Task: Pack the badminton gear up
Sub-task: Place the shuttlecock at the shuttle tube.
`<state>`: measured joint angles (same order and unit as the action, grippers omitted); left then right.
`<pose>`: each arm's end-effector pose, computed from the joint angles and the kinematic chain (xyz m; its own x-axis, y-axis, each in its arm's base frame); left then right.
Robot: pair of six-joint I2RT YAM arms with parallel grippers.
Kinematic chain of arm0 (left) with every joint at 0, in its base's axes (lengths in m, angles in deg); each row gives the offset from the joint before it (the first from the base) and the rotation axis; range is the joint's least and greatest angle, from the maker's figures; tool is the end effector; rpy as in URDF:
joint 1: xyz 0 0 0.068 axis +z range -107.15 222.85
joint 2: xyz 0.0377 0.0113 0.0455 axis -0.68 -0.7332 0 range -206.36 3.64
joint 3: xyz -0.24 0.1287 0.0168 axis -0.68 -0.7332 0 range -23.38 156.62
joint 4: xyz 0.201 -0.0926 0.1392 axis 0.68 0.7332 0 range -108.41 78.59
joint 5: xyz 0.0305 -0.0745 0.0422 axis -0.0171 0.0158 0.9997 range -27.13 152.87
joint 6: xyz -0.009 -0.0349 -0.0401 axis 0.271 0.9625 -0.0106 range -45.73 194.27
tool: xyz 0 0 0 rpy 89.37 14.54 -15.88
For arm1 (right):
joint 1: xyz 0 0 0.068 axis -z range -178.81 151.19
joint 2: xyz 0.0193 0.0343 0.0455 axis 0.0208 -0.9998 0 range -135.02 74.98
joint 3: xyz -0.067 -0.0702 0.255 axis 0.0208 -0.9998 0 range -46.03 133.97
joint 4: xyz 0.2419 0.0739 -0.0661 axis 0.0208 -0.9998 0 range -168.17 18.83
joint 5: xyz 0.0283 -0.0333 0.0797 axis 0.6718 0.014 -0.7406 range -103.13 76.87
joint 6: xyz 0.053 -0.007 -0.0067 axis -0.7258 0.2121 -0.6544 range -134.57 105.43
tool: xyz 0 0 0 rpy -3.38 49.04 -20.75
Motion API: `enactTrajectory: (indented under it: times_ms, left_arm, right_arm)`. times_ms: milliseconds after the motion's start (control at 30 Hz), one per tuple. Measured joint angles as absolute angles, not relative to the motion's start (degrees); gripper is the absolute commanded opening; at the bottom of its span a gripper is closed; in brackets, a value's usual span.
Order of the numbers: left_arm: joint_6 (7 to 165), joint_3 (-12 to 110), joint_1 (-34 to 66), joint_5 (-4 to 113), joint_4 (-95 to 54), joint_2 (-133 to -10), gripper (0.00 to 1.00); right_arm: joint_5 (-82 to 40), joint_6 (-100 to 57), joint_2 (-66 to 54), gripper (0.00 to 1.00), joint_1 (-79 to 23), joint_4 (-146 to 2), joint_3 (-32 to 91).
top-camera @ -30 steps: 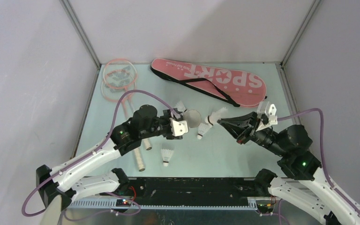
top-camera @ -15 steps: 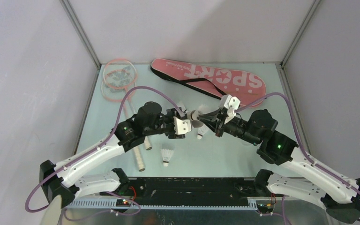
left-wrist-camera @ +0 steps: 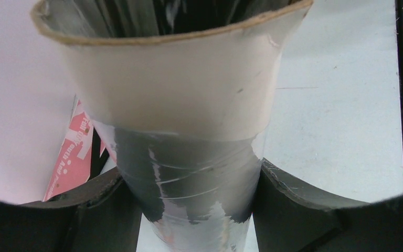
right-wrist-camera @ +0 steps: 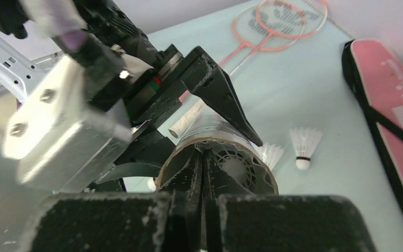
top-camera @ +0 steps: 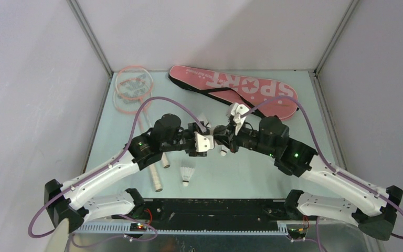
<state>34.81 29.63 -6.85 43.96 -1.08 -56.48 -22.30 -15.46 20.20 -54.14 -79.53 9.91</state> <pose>0.1445 -0.1882 0.3271 0.3733 0.4895 -0.7881 0.8744 0.0982 0.4751 0.1203 0.1839 0.3804 -0.0853 -0.0964 -0.9917 -0.9007 0.4329 0.0355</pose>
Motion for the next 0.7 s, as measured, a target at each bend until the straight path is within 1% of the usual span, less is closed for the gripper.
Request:
enactTrajectory:
  times_ms: [133, 200, 367, 400, 433, 467, 500, 533, 567, 600, 700]
  left_arm:
    - [34.7, 29.5, -6.9, 43.0, -1.0, -56.5, 0.4]
    - [34.7, 29.5, -6.8, 42.9, -1.1, -56.5, 0.4]
    - [34.7, 29.1, -6.8, 42.1, -1.5, -56.3, 0.4]
    - [34.6, 29.0, -6.8, 41.9, -1.7, -56.2, 0.4]
    - [34.5, 28.9, -6.9, 41.8, -1.7, -56.2, 0.4]
    - [34.5, 28.9, -6.8, 41.8, -1.7, -56.1, 0.4]
    - [34.5, 28.9, -6.7, 41.8, -1.6, -56.1, 0.4]
    - [34.4, 28.9, -6.6, 41.9, -1.6, -56.0, 0.4]
    - [34.4, 28.8, -6.5, 42.1, -1.5, -55.9, 0.4]
    - [34.4, 28.8, -6.4, 42.5, -1.5, -55.8, 0.4]
    - [34.7, 28.5, -6.1, 43.3, -1.5, -54.9, 0.4]
  right_arm:
    - [-22.4, -17.9, 17.8, 0.0, -54.2, -80.3, 10.4]
    - [-22.3, -19.3, 17.4, 0.02, -54.2, -80.5, 10.7]
    - [-22.3, -22.3, 16.6, 0.12, -54.2, -80.5, 11.1]
    - [-22.3, -22.9, 16.2, 0.19, -54.2, -80.5, 11.2]
    - [-22.3, -23.2, 15.9, 0.23, -54.2, -80.6, 11.4]
    - [-22.3, -23.6, 15.8, 0.31, -54.2, -80.7, 11.6]
    - [-22.3, -23.9, 15.7, 0.35, -54.2, -81.2, 11.9]
    - [-22.1, -24.2, 15.7, 0.44, -54.2, -81.9, 12.3]
    - [-21.9, -24.3, 15.9, 0.49, -54.2, -82.6, 12.8]
    - [-21.8, -24.4, 16.1, 0.56, -54.0, -83.3, 13.3]
    - [-21.9, -24.4, 18.2, 0.66, -53.5, -84.9, 14.1]
